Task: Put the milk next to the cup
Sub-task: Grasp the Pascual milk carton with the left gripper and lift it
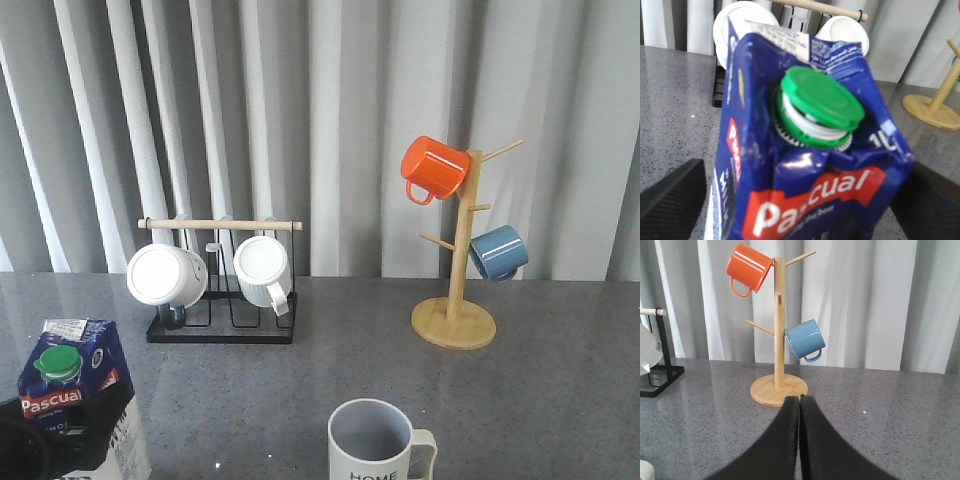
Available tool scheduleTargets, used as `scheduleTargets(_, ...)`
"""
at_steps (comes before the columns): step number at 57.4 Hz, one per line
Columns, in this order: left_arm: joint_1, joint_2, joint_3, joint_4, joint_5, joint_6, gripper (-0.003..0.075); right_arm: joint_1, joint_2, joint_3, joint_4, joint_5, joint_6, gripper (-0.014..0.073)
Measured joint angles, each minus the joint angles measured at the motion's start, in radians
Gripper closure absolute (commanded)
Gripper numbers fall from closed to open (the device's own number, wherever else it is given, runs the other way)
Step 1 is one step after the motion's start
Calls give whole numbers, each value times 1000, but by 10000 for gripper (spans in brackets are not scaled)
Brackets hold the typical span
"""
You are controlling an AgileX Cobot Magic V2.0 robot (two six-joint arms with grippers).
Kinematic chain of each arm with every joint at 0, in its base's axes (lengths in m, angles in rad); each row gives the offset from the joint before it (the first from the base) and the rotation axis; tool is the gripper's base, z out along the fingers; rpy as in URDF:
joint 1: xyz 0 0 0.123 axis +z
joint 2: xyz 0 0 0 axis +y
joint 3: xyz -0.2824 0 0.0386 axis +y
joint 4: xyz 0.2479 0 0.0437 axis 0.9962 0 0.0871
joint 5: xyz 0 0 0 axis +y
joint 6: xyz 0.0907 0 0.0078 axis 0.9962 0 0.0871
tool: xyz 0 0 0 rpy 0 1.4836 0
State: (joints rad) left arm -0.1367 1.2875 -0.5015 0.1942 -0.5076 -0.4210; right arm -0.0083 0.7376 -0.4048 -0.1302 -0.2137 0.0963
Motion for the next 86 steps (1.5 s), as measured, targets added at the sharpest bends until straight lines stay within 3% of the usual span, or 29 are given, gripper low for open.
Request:
scheduleTargets(19, 0, 15, 0, -33, -9, 40, 415, 0, 0, 0, 0, 0, 0, 603)
scheduleTargets(32, 0, 15, 0, -33, -15, 40, 561, 0, 0, 0, 0, 0, 0, 603)
scheduleTargets(41, 0, 15, 0, -33, -15, 40, 603, 0, 0, 0, 0, 0, 0, 603)
scheduleTargets(55, 0, 15, 0, -35, -17, 38, 606, 0, 0, 0, 0, 0, 0, 603)
scheduleTargets(68, -32, -25, 0, -76, -16, 127, 606, 0, 0, 0, 0, 0, 0, 603)
scheduleTargets(73, -86, -60, 0, -194, -16, 233, 606, 0, 0, 0, 0, 0, 0, 603)
scheduleTargets(77, -132, -81, -4, -379, -17, 391, 606, 0, 0, 0, 0, 0, 0, 603)
scheduleTargets(86, -292, -88, -89, -1041, -47, 937, 606, 0, 0, 0, 0, 0, 0, 603)
